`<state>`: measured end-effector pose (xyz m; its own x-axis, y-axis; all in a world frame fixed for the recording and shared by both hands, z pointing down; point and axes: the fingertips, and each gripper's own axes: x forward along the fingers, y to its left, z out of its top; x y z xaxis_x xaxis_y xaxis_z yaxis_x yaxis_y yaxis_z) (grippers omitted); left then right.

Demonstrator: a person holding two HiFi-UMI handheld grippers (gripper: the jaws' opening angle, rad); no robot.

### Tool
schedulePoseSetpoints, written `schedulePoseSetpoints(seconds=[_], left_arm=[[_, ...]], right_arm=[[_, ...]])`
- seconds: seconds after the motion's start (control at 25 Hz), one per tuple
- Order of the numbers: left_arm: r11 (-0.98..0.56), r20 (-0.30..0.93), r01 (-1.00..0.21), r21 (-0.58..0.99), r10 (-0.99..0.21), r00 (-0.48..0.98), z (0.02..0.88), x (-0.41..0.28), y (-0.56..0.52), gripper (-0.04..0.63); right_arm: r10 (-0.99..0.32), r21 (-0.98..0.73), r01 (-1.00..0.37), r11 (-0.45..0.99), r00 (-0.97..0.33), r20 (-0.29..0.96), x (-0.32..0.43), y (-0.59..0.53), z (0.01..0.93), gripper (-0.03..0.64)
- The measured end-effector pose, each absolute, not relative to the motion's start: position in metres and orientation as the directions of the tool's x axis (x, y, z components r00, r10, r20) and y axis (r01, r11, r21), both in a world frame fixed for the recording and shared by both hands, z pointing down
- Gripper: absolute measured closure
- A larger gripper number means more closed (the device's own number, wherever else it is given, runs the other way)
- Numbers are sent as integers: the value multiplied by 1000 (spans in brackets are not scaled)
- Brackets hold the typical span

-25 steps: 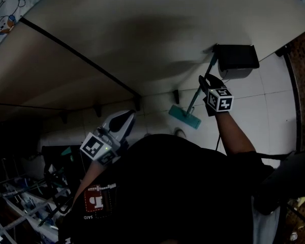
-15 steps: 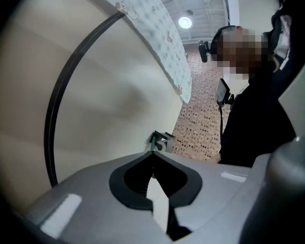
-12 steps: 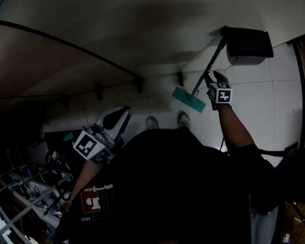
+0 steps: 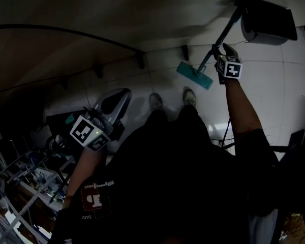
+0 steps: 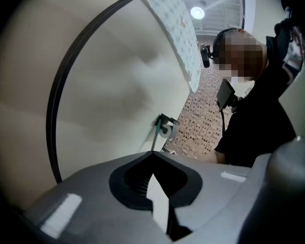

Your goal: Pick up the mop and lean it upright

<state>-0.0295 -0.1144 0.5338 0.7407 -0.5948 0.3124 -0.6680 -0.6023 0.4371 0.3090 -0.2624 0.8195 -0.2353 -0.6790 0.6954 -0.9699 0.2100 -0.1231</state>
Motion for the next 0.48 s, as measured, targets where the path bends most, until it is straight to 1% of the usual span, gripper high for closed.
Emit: schedulePoseSetpoints(seconds=[0.12,0.28,0.48], left_arm=[[-594,327,-673,440,-592,736,554,-30,-117,598],[-585,376,-679,443,-566,733,593,-29,-118,598],[-570,418,-683,457,-540,731,640,-30,-110,598]], right_arm=[[-691,-142,-968,206,-247,679,307,-266,819,402],[-706,-117,-961,249,-263,657,301,-272,815,422],[-722,-123,-956,265,-281,632,297,-277,811,468]])
